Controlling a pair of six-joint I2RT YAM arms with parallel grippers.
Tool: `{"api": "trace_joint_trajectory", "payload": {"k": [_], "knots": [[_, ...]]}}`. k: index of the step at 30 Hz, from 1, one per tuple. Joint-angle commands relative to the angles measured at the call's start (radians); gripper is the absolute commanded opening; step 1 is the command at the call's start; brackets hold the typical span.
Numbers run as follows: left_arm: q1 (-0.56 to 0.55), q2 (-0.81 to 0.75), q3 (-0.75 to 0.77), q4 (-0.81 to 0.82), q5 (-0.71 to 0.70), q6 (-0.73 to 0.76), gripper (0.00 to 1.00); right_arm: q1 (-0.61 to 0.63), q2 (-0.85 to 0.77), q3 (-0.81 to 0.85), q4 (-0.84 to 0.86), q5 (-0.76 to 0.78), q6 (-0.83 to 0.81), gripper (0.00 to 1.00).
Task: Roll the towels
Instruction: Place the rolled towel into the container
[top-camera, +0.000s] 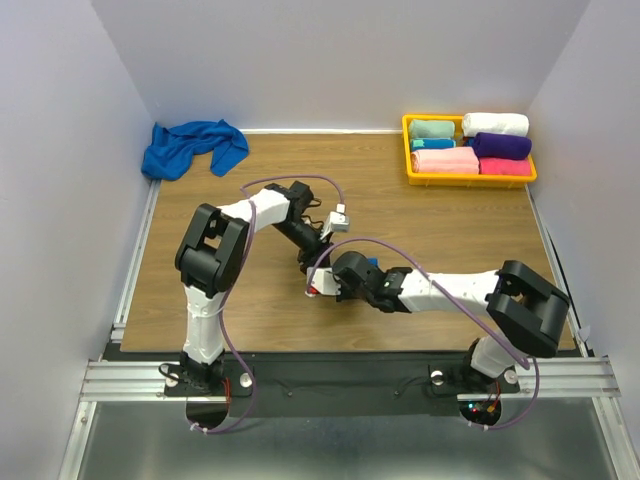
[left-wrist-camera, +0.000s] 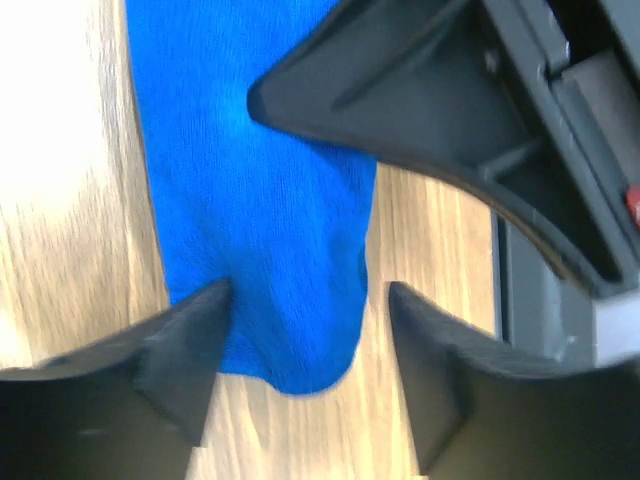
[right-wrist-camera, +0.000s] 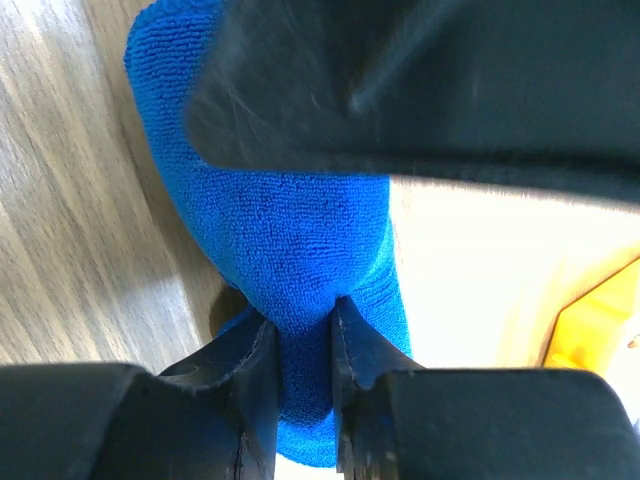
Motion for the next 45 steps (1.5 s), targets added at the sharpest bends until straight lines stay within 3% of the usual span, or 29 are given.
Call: {"api": "trace_joint_trajectory", "payload": {"k": [1,4,9,11,16,20,27,30,32,39,45], "knots": [[0.055,-0.014,0.001,-0.148,-0.092,0.025,0.80,-0.037,-0.030,-0.067,-0.052,-0.021,0.012,0.01],[0.083,-0.049,0.011,-0.169,-0.106,0.028,0.98,-0.057,-0.075,-0.090,-0.068,-0.028,0.014,0.00],[0.166,-0.118,0.037,-0.156,-0.132,-0.001,0.98,-0.181,-0.092,-0.021,-0.158,-0.103,0.118,0.01],[0.184,-0.142,0.044,-0.139,-0.136,-0.020,0.99,-0.253,-0.063,0.090,-0.261,-0.202,0.182,0.01],[0.200,-0.271,0.040,-0.007,-0.147,-0.150,0.99,-0.494,-0.031,0.347,-0.432,-0.424,0.455,0.00],[0.200,-0.363,0.026,0.143,-0.147,-0.320,0.99,-0.658,-0.011,0.566,-0.471,-0.478,0.709,0.01],[0.200,-0.524,-0.017,0.366,-0.158,-0.540,0.99,-1.000,0.211,0.983,-0.560,-0.452,1.228,0.01],[0.200,-0.550,-0.018,0.386,-0.138,-0.583,0.99,-1.141,0.366,1.186,-0.557,-0.557,1.429,0.00],[0.200,-0.567,-0.029,0.401,-0.127,-0.602,0.99,-1.186,0.458,1.299,-0.522,-0.590,1.538,0.01],[0.200,-0.596,-0.077,0.436,-0.130,-0.638,0.99,-1.211,0.609,1.450,-0.345,-0.592,1.724,0.01],[0.200,-0.606,-0.123,0.449,-0.130,-0.639,0.99,-1.214,0.646,1.352,-0.163,-0.664,2.007,0.00]]}}
